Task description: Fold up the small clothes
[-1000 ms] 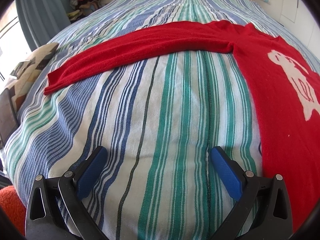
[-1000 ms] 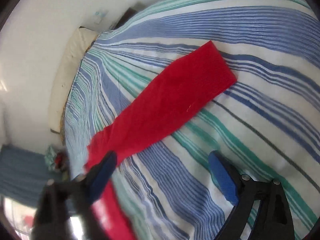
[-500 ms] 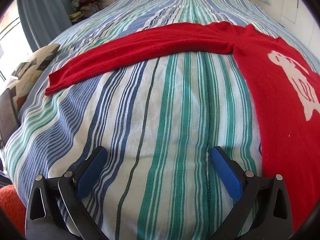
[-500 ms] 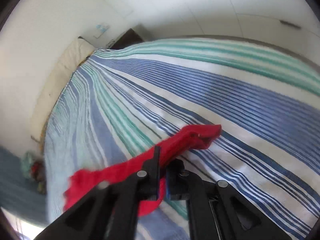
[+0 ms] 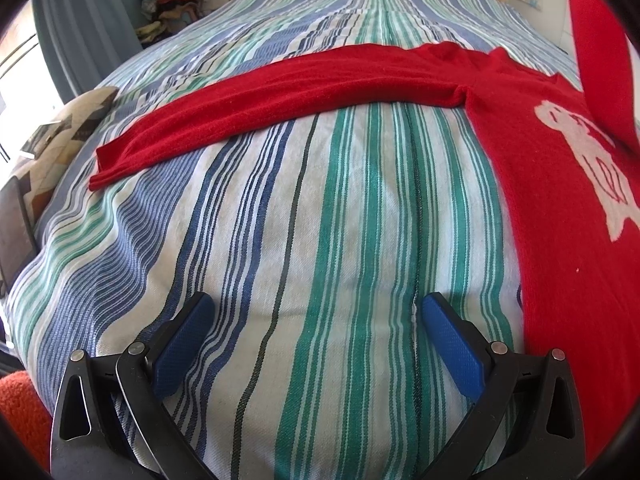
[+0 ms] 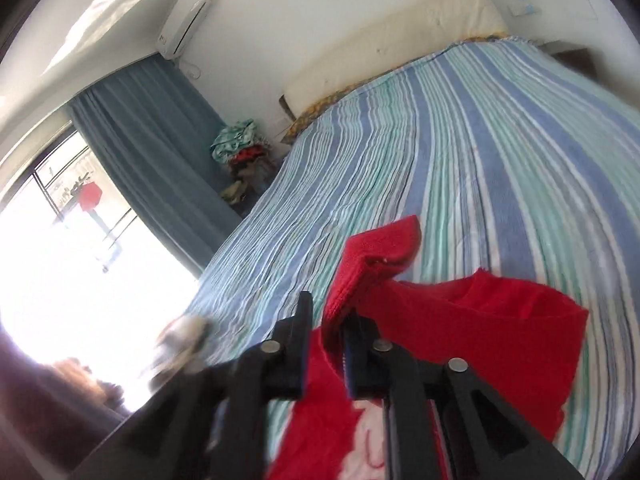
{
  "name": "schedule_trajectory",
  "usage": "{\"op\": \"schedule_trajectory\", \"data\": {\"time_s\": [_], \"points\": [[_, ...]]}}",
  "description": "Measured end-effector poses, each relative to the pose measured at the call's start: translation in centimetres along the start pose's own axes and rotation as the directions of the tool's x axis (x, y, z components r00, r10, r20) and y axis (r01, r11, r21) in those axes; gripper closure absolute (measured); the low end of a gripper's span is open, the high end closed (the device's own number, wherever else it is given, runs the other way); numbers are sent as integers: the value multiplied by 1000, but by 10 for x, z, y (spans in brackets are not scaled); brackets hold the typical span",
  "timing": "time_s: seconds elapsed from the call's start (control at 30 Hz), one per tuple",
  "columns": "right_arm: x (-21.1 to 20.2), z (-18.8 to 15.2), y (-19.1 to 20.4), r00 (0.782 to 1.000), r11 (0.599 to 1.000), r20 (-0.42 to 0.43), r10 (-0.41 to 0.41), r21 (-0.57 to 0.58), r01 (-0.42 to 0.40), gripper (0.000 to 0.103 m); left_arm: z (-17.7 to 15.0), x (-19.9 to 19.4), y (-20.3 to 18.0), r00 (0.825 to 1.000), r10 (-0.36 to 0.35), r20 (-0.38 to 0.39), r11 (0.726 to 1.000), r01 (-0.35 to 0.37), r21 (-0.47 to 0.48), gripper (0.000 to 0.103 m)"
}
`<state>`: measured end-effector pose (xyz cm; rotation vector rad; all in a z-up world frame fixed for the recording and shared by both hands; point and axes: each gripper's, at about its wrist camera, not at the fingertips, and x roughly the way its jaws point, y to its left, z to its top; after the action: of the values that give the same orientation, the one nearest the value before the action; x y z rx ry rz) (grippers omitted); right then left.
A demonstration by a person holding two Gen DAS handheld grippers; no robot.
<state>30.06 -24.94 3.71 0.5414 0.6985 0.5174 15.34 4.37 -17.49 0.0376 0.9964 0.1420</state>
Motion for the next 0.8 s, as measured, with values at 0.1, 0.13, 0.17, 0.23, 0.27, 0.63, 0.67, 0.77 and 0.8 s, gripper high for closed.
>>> {"op": "schedule_trajectory", "data": {"time_s": [0.1, 0.13, 0.17, 0.23, 0.27, 0.63, 0.67, 0.77, 0.8], "points": [[34, -22, -16, 986, 984, -105, 129, 137, -114, 20, 0, 0, 0, 1000, -1, 0, 1000, 1, 0, 0], [35, -23, -24, 980, 973, -106, 170, 173, -150, 20, 0, 0, 0, 1000, 0, 0, 1000, 0, 0, 0], [30, -25, -30, 975, 963, -93, 200, 202, -178, 20, 0, 0, 0, 1000, 0, 0, 1000, 0, 0, 0], [9, -26, -48, 978, 955, -52, 200, 233, -183, 20, 0, 0, 0, 1000, 1, -1, 1000, -1, 1, 0], [-8, -31, -55, 986, 961, -42, 161, 234, -147, 20, 0, 0, 0, 1000, 1, -1, 1000, -1, 1, 0], [-9, -143, -129, 706, 720, -285, -648, -532, 446, 23, -2, 0, -3, 1000, 15, 19, 1000, -15, 3, 0], [-3, -152, -129, 692, 692, -268, -670, -561, 453, 23, -2, 0, -3, 1000, 14, 21, 1000, -14, 3, 0], [12, -155, -137, 662, 622, -190, -726, -592, 512, 23, -4, -1, -3, 999, 14, 29, 1000, -14, 3, 0], [16, -149, -140, 660, 610, -155, -735, -576, 544, 24, -4, -1, -3, 999, 15, 30, 1000, -15, 2, 0]]}}
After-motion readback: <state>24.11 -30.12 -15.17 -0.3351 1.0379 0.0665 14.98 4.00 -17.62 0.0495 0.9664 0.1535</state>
